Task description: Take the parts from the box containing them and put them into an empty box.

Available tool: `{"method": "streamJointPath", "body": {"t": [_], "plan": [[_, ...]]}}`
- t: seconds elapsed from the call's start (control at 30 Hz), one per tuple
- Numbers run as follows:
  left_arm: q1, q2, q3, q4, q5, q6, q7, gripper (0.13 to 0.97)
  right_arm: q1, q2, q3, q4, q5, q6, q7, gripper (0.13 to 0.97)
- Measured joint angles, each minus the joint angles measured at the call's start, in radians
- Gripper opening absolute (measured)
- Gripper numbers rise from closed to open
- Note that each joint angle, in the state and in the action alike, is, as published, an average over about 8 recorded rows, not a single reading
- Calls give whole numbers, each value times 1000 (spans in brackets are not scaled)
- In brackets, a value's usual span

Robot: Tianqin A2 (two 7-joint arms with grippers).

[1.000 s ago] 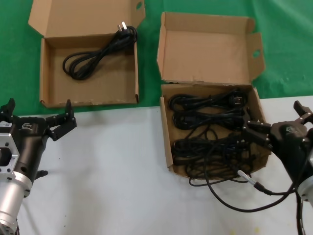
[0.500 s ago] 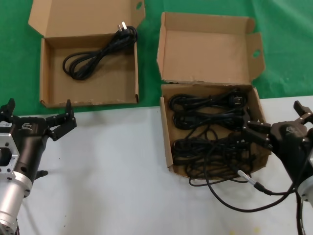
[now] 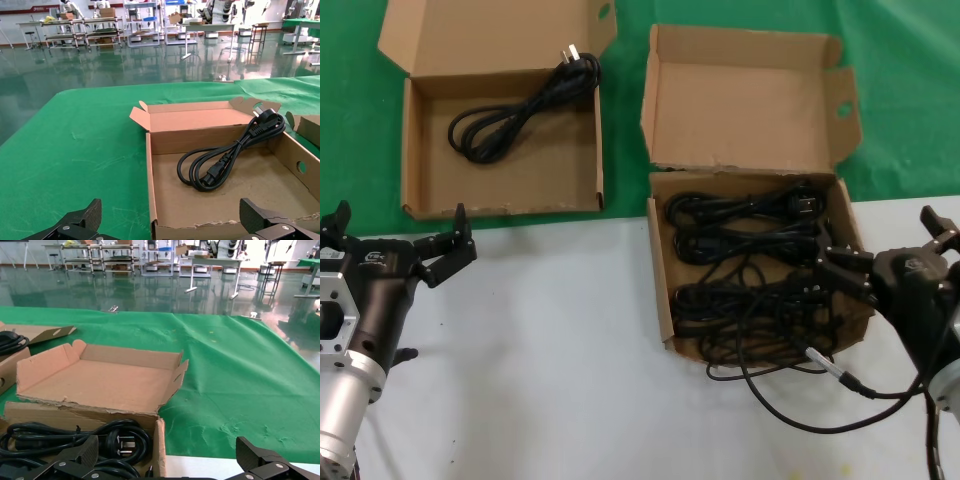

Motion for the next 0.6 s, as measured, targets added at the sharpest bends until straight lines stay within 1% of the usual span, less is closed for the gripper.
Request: {"method": "streamJointPath", "body": {"t": [0.6], "plan": [[0,0,0,0,0,0,0,966,0,0,0,0,0,0,0,966]]}}
